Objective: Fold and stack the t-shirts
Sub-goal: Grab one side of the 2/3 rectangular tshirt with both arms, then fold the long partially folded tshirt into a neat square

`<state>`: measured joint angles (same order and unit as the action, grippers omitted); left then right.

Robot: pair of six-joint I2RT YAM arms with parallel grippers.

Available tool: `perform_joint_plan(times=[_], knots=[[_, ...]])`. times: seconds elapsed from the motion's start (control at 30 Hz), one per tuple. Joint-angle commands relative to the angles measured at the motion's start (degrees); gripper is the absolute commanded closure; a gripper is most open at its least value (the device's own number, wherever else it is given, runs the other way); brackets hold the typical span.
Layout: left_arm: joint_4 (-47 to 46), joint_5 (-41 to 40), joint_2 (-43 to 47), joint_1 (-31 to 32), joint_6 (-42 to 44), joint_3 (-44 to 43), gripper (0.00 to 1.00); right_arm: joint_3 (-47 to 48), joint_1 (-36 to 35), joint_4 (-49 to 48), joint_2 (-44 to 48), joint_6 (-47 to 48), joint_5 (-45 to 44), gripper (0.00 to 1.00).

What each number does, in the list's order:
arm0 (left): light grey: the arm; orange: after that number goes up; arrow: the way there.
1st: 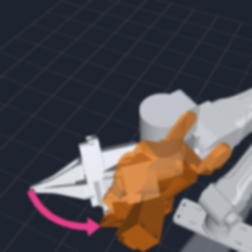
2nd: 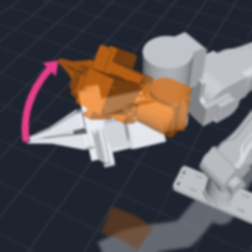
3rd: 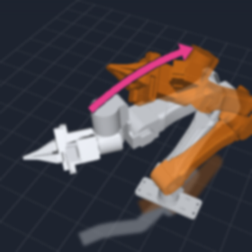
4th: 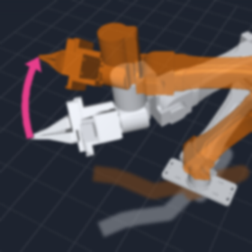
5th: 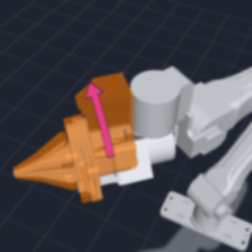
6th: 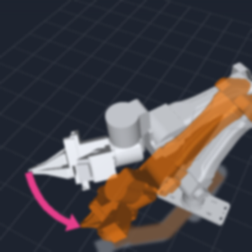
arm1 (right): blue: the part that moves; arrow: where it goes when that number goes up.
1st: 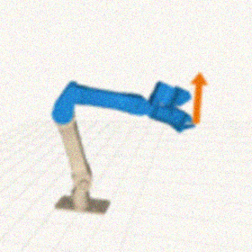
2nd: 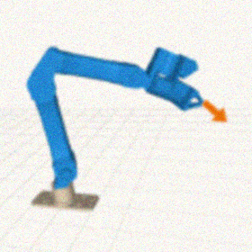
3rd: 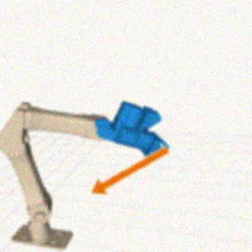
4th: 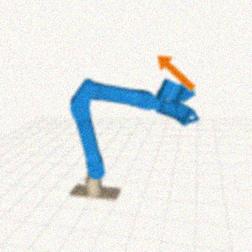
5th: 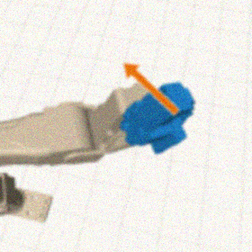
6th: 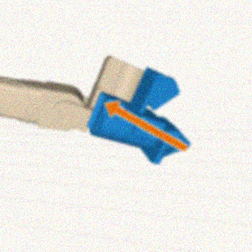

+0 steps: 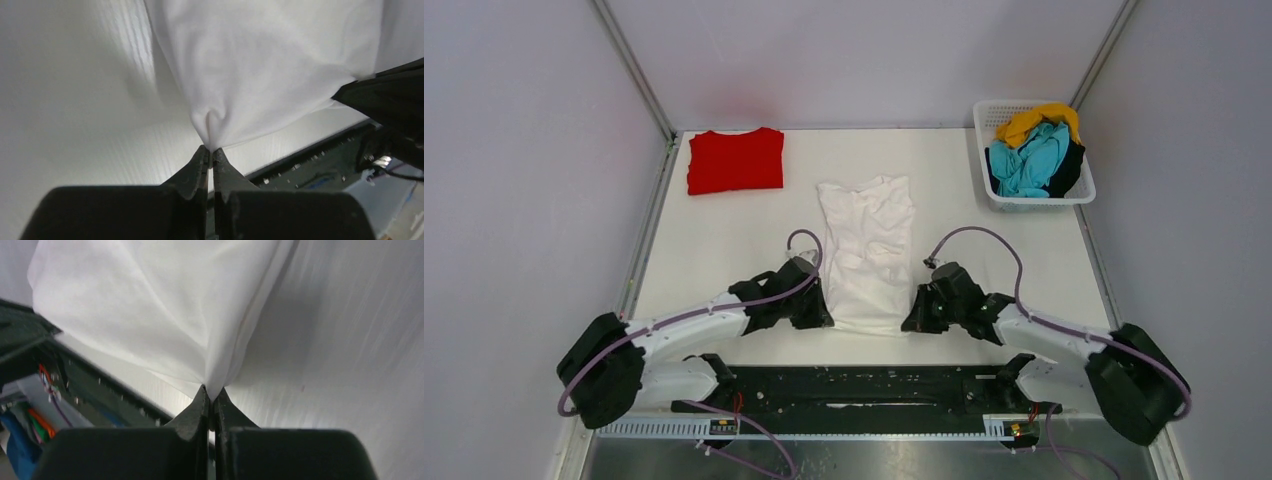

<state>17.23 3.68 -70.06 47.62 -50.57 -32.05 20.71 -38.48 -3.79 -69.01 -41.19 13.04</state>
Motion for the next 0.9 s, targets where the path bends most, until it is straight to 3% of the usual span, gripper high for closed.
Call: perform_joint_plan(times=[0.0,0.13,0.3,0.43,0.53,0.87], knots=[[8.0,-1.3,11.8,2.6,-0.9,0.3,1.00,1.7,-4.4,23.1,14.2,0.9,2.5,1.00],[13.6,-0.7,22.5,4.0,-0.8,-1.5,1.00,3.7,-4.8,32.7,27.0,-1.4,9.6,1.00],[14.0,-5.7,25.8,3.9,1.2,-7.7,1.00,9.7,-4.7,34.2,32.6,-1.3,5.7,1.00],[14.0,-13.0,21.0,2.8,4.4,-16.4,1.00,15.1,-4.5,33.9,29.5,0.5,-2.1,1.00],[12.5,-12.9,15.5,-1.8,7.5,-21.3,1.00,18.9,-2.6,33.1,25.6,2.0,-7.0,1.00],[8.3,-8.9,-7.8,-14.1,14.4,-38.0,1.00,24.2,13.4,25.3,11.4,4.0,1.5,1.00]])
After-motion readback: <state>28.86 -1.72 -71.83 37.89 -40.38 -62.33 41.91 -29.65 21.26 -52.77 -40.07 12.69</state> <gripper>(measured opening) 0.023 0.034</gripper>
